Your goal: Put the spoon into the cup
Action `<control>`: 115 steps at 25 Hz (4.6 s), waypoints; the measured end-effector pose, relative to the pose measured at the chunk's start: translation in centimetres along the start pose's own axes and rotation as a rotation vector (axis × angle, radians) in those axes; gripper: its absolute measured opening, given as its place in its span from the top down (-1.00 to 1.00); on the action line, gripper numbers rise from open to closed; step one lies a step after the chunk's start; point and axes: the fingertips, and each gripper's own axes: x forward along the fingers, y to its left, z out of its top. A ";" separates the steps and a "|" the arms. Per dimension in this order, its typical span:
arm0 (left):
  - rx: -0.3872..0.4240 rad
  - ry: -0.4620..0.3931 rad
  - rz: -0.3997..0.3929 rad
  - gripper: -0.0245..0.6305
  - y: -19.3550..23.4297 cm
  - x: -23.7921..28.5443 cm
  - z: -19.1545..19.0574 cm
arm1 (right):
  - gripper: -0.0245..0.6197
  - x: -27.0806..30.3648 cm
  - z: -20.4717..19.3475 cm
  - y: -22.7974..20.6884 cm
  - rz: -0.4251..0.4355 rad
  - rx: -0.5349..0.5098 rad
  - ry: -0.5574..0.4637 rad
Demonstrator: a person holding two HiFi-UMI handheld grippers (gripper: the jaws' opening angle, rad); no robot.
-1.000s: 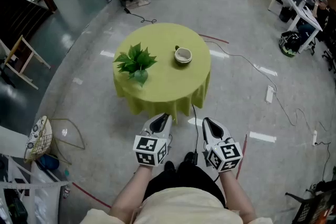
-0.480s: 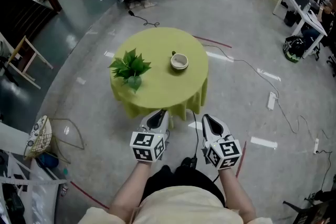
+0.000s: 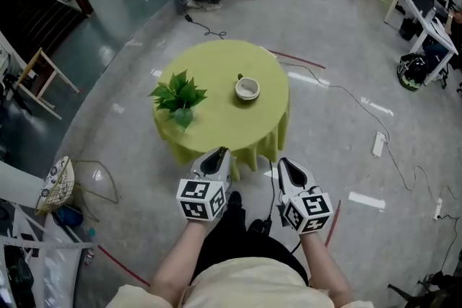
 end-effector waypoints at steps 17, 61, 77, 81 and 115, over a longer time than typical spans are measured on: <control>-0.006 0.020 -0.029 0.79 2.8 8.1 2.3 | 0.92 6.1 1.7 -4.9 -0.047 0.028 0.011; -0.073 -0.008 -0.138 0.79 8.0 23.4 10.7 | 0.92 19.5 4.9 -9.8 -0.082 0.064 0.052; -0.206 0.074 -0.153 0.79 9.0 26.5 7.2 | 0.92 21.8 4.0 -10.1 -0.094 0.076 0.101; -0.231 0.094 -0.162 0.79 8.8 27.1 6.4 | 0.92 22.0 3.7 -10.5 -0.103 0.081 0.110; -0.227 0.204 -0.108 0.65 12.3 29.1 3.5 | 0.92 23.5 2.7 -11.2 -0.119 0.110 0.154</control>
